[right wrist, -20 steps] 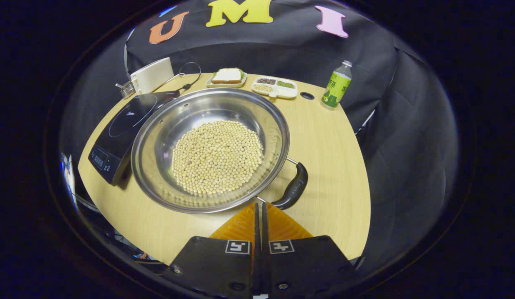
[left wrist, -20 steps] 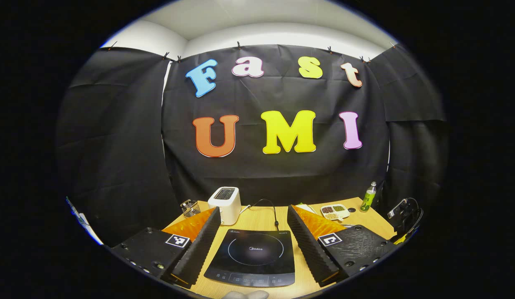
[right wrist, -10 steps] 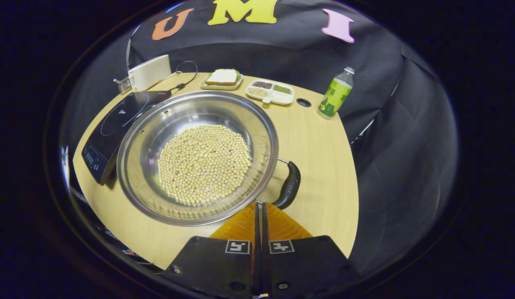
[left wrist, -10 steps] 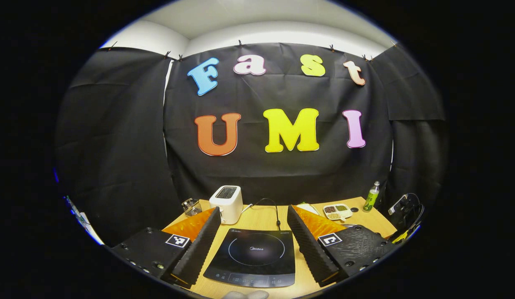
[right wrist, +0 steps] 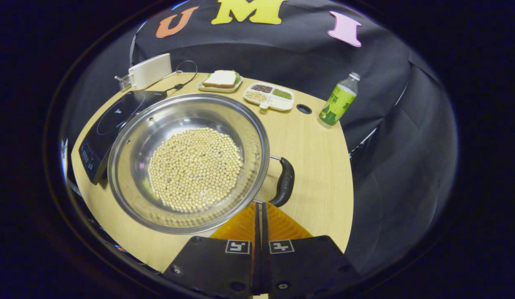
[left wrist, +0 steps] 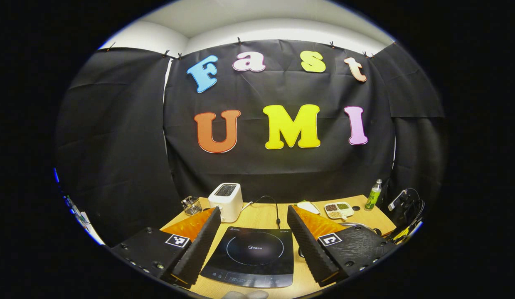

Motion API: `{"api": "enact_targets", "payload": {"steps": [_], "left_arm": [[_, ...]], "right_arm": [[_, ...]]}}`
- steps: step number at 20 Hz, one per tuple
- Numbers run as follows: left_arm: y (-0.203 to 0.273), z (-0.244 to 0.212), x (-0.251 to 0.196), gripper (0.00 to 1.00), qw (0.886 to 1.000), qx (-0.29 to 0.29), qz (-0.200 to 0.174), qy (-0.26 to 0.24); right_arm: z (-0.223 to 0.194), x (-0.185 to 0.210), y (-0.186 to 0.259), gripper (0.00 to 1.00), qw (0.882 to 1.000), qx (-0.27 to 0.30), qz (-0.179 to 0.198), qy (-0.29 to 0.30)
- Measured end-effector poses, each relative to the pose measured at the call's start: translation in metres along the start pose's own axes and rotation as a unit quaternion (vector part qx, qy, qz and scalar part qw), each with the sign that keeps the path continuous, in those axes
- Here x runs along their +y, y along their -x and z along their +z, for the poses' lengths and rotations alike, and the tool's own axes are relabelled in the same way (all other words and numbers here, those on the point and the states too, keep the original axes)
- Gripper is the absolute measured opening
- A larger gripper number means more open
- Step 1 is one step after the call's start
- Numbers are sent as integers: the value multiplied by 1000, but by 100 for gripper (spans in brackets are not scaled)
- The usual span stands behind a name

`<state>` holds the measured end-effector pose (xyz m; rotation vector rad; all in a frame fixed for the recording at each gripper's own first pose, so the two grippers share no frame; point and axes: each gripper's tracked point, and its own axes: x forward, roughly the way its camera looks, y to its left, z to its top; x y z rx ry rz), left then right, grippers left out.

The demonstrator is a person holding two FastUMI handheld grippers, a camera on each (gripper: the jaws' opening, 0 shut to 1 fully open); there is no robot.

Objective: First push the handle of the pot to place it horizontally, then grasp the pot with both hands and set it on the induction cooktop.

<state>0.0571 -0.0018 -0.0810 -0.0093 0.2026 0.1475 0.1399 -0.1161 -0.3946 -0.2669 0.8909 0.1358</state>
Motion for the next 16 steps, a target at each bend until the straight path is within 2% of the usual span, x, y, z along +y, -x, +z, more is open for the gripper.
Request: {"api": "enact_targets", "payload": {"steps": [2, 7, 8, 12, 14, 15, 16], "left_arm": [[-2, -1, -3, 96, 1000, 2, 1, 0], [-9, -10, -15, 96, 1000, 10, -4, 1], [-12, -13, -18, 97, 1000, 12, -5, 2], [-23, -35, -32, 96, 999, 28, -15, -1], [-29, -48, -40, 97, 999, 34, -21, -6], [-32, -57, -47, 97, 999, 45, -26, -6], [-37, -65, -53, 96, 998, 48, -32, -6]], "right_arm": [[1, -1, -2, 4, 1000, -1, 3, -1], [2, -2, -3, 4, 1000, -3, 7, -3], [-1, -1, -2, 0, 1000, -2, 10, -9], [-3, -4, 11, 11, 999, -30, 17, -27], [-1, -9, 20, 31, 999, -44, 16, -24], [0, -13, 24, 48, 998, -50, 13, -25], [2, -16, 30, 58, 998, -57, 13, -29]]}}
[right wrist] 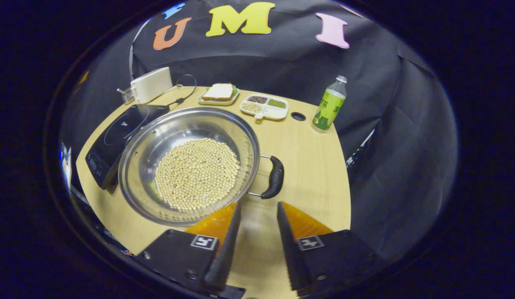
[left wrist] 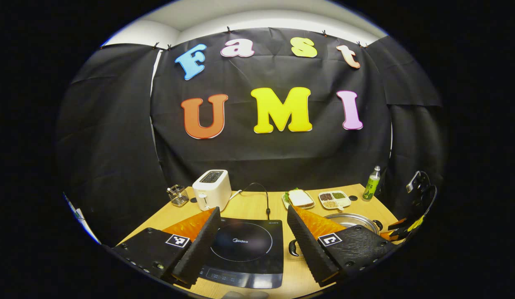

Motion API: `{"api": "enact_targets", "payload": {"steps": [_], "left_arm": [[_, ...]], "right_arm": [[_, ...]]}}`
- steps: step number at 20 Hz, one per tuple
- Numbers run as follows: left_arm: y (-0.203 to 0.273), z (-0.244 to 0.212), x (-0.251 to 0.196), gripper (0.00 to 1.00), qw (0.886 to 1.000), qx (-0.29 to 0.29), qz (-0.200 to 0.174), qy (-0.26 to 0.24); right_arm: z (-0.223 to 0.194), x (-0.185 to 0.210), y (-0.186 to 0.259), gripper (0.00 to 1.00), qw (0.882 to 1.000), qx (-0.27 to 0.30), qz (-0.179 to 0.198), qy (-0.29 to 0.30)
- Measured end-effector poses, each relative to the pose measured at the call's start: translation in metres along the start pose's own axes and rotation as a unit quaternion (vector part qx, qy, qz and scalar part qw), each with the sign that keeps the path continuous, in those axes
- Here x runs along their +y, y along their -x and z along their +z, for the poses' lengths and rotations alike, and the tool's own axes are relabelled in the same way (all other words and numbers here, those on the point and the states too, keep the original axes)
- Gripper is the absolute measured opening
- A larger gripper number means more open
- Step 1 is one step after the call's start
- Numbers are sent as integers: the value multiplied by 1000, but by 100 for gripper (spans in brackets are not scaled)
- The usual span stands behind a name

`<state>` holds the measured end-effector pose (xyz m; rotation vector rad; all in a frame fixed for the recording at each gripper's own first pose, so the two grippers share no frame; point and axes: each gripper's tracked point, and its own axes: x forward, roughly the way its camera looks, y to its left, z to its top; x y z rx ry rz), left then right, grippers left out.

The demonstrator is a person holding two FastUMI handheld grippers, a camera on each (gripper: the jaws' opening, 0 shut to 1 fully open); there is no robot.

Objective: First push the handle of the pot to place it horizontally, then grasp the pot with both hands and set it on the induction cooktop.

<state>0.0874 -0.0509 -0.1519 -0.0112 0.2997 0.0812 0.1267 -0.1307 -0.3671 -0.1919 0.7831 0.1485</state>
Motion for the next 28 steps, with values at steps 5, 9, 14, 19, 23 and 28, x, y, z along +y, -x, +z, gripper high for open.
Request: {"api": "enact_targets", "payload": {"steps": [5, 9, 14, 19, 23, 28], "left_arm": [[-24, -45, -36, 97, 998, 45, -30, -4], [-50, -81, -63, 97, 996, 72, -46, -3], [-84, -138, -93, 97, 991, 122, -60, 19], [-103, -172, -103, 97, 987, 148, -61, 8], [-111, -194, -113, 97, 983, 171, -60, 11], [-116, -209, -120, 97, 979, 193, -59, 3]], "right_arm": [[18, -21, 11, 84, 999, -22, -18, -27], [26, -22, -1, 84, 998, -27, -14, -54], [36, -22, -27, 87, 996, -42, -17, -79], [40, -20, -41, 83, 995, -48, -10, -83], [38, -17, -51, 88, 994, -46, -5, -100], [36, -8, -60, 84, 995, -37, 0, -97]]}}
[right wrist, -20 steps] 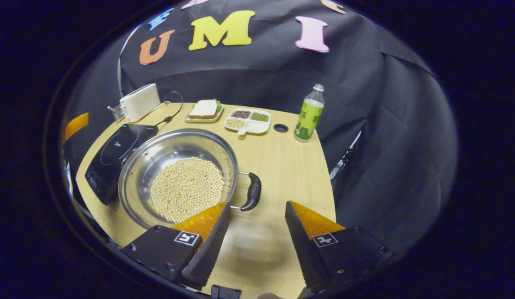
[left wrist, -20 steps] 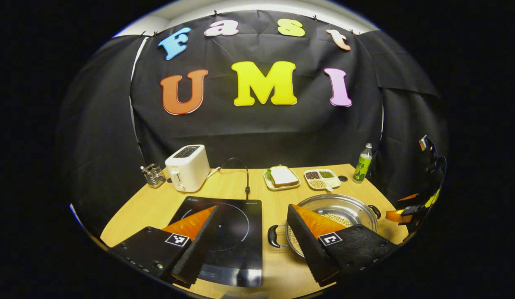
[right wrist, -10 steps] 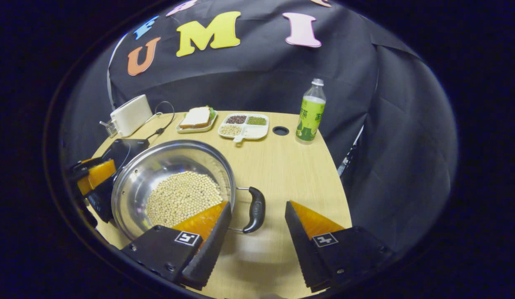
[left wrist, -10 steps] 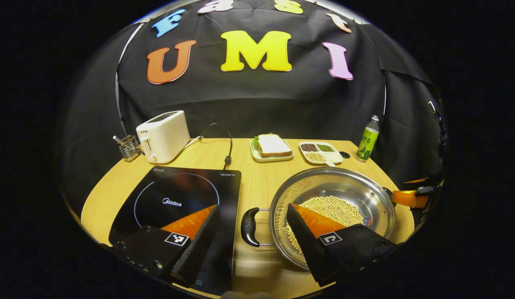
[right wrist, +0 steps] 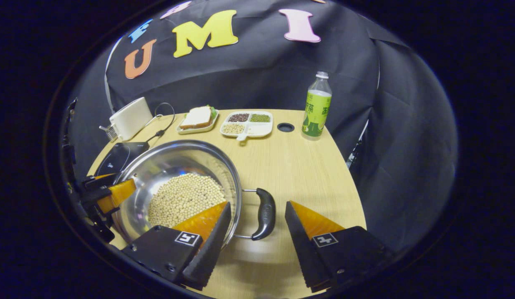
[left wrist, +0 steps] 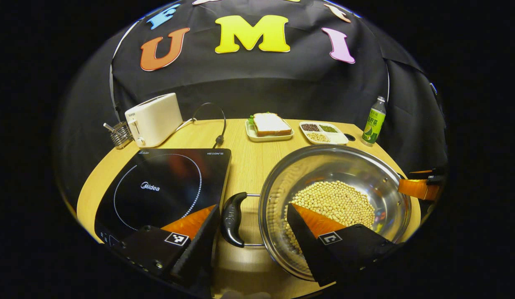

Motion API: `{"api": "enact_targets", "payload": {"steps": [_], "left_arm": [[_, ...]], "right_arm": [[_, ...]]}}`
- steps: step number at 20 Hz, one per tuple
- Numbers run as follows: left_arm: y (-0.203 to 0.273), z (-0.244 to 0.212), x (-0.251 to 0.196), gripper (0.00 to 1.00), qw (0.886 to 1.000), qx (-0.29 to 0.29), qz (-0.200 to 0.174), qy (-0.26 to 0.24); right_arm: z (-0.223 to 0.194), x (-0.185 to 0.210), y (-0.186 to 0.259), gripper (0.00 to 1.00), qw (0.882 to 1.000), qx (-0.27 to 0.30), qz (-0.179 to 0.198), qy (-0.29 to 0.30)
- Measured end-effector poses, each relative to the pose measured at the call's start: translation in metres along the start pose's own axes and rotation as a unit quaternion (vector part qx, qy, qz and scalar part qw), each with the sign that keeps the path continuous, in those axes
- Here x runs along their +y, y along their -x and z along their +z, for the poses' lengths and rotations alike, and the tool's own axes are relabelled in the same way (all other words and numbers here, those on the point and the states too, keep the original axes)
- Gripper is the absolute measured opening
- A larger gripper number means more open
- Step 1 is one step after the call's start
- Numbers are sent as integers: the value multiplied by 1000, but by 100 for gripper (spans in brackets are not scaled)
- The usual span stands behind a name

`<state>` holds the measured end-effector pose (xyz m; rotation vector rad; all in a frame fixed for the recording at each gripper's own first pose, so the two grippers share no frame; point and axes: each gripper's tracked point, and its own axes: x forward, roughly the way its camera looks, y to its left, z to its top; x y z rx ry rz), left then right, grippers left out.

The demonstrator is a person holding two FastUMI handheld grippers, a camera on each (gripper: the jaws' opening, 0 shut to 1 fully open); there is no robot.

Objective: First push the handle of the pot to place it horizontally, then grasp the pot with both hands and set it on the induction cooktop.

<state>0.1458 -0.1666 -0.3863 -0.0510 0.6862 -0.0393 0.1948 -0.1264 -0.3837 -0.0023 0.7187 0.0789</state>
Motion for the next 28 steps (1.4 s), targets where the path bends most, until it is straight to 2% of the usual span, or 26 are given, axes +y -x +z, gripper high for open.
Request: {"api": "enact_targets", "payload": {"steps": [2, 3, 5, 6, 10, 11, 15, 16, 17, 20, 21, 23, 28], "left_arm": [[-6, -2, -1, 100, 1000, 1, 2, -7], [-3, -2, -2, 98, 1000, 0, 3, -9], [-3, -2, -2, 98, 1000, 1, 8, -10], [-3, -2, -2, 98, 1000, 4, 10, -12], [-5, -5, -3, 98, 999, 12, 18, -26], [-4, -7, -3, 95, 999, 17, 19, -27], [-5, -8, -3, 96, 999, 17, 23, -33], [-5, -7, -2, 96, 999, 15, 24, -32], [-5, -8, -3, 96, 999, 16, 25, -33], [-6, -9, 3, 96, 998, 15, 32, -42], [-5, -9, 5, 89, 998, 12, 36, -44], [-5, -10, 7, 78, 998, 17, 39, -35], [-5, -11, 8, 70, 998, 45, 42, 4]], "right_arm": [[-4, 2, -3, 84, 1000, 7, -1, 1], [-7, 3, -5, 87, 1000, 11, -1, 0], [-13, 5, -9, 84, 1000, 22, 4, -4], [-15, 4, -11, 86, 1000, 26, 0, -5], [-20, 6, -16, 82, 999, 37, -7, -12], [-20, 4, -15, 74, 999, 38, -14, -10], [-20, 3, -17, 77, 999, 48, -22, 2], [-20, 3, -17, 74, 998, 53, -23, 2], [-21, 3, -18, 77, 998, 61, -24, 1], [-20, 2, -18, 74, 996, 78, -30, 2], [-20, 1, -19, 76, 996, 80, -33, 3], [-19, 1, -19, 71, 996, 79, -38, -8], [-20, 2, -18, 63, 996, 76, -40, -15]]}}
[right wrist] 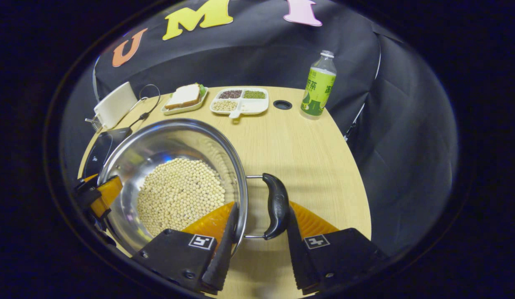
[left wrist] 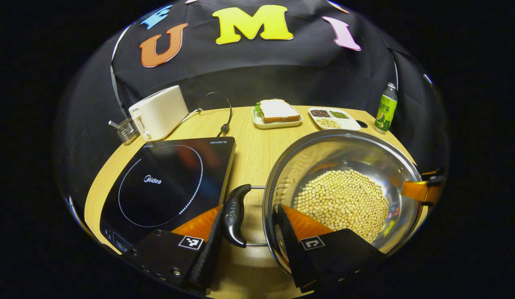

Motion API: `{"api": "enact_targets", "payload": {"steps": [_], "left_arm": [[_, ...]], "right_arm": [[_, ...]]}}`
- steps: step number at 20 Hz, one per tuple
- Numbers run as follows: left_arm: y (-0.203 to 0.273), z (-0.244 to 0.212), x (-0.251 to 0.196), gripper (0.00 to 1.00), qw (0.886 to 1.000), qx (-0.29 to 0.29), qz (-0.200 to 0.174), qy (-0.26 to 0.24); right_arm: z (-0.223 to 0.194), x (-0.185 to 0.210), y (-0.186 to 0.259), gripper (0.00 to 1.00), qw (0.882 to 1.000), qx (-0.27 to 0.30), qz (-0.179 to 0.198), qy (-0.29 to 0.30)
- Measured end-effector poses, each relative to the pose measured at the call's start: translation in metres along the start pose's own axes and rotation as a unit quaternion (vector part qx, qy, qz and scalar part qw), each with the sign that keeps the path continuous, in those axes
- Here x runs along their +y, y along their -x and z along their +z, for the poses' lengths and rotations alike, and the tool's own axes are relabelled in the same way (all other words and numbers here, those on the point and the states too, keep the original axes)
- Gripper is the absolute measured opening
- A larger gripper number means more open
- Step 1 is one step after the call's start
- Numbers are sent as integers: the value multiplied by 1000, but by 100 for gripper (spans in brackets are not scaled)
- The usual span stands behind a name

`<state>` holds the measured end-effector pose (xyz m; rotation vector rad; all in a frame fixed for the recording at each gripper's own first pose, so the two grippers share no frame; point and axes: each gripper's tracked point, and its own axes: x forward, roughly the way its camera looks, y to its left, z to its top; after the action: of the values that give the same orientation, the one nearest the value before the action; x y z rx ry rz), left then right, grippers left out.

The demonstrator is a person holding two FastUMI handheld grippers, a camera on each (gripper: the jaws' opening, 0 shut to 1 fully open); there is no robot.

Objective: First push the handle of the pot to place it horizontally, then grasp the pot with both hands and set it on the induction cooktop.

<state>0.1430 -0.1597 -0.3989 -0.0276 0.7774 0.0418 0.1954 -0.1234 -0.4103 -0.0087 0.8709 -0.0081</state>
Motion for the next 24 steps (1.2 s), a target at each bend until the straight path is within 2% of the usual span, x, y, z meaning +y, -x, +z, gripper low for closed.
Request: {"api": "enact_targets", "payload": {"steps": [2, 3, 4, 14, 18, 24], "left_arm": [[1, 1, 0, 67, 1000, 3, 2, 6], [-1, 1, 0, 75, 1000, 1, 3, 7], [2, 2, -1, 63, 1000, 0, 3, 3], [17, 5, 7, 61, 1000, -4, 0, 8], [32, 20, 18, 61, 1000, -15, -3, 2], [66, 51, 53, 61, 999, -38, -3, 1]], "right_arm": [[1, 0, -1, 59, 1000, -9, 1, -6], [2, 1, 1, 57, 1000, -14, 1, -5], [1, 1, 1, 57, 1000, -18, 0, -4], [5, 7, 18, 55, 1000, -30, 0, -1], [12, 15, 38, 55, 999, -36, 1, -7], [34, 48, 81, 55, 998, -55, 6, -16]]}}
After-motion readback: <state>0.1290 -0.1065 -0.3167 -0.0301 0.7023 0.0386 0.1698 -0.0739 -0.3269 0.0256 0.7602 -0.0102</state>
